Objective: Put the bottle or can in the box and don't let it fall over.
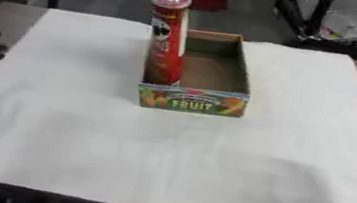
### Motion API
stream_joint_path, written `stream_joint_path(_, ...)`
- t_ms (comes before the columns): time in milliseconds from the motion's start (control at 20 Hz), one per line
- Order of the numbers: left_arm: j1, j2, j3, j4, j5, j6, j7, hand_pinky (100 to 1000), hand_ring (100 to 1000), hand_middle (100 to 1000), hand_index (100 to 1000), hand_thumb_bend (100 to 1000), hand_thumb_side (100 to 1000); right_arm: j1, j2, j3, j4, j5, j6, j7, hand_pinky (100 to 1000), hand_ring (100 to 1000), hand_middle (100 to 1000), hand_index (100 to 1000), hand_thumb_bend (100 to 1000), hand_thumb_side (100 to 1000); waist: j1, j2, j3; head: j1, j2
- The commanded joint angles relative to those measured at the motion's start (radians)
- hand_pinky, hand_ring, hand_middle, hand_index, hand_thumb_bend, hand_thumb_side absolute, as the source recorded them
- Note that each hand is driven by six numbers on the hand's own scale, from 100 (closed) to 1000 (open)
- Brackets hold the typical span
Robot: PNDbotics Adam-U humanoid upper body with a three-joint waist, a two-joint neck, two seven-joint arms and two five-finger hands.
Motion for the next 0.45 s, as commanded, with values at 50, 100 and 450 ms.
stream_joint_path(50, 0.028, -0.051, 0.008, -0.077, -0.045, 0.000, -0.007, 789, 721, 766, 963, 282, 986, -0.004, -0.017, 0.003, -0.008, -0.004, -0.002, 0.004, 986, 817, 703, 889, 100, 678, 0.001, -0.010, -0.001, 0.003, 0.006)
stream_joint_path(100, 0.034, -0.061, 0.006, -0.088, -0.059, 0.006, -0.008, 790, 721, 766, 964, 281, 988, -0.005, -0.018, 0.003, -0.008, -0.004, -0.002, 0.004, 986, 817, 703, 889, 100, 677, 0.001, -0.009, -0.002, 0.001, 0.006)
stream_joint_path(450, 0.040, -0.077, 0.000, -0.111, -0.092, 0.029, -0.007, 789, 721, 765, 963, 277, 991, -0.006, -0.017, 0.002, -0.008, -0.003, -0.002, 0.003, 986, 817, 702, 889, 100, 679, 0.003, -0.003, -0.002, -0.001, 0.006)
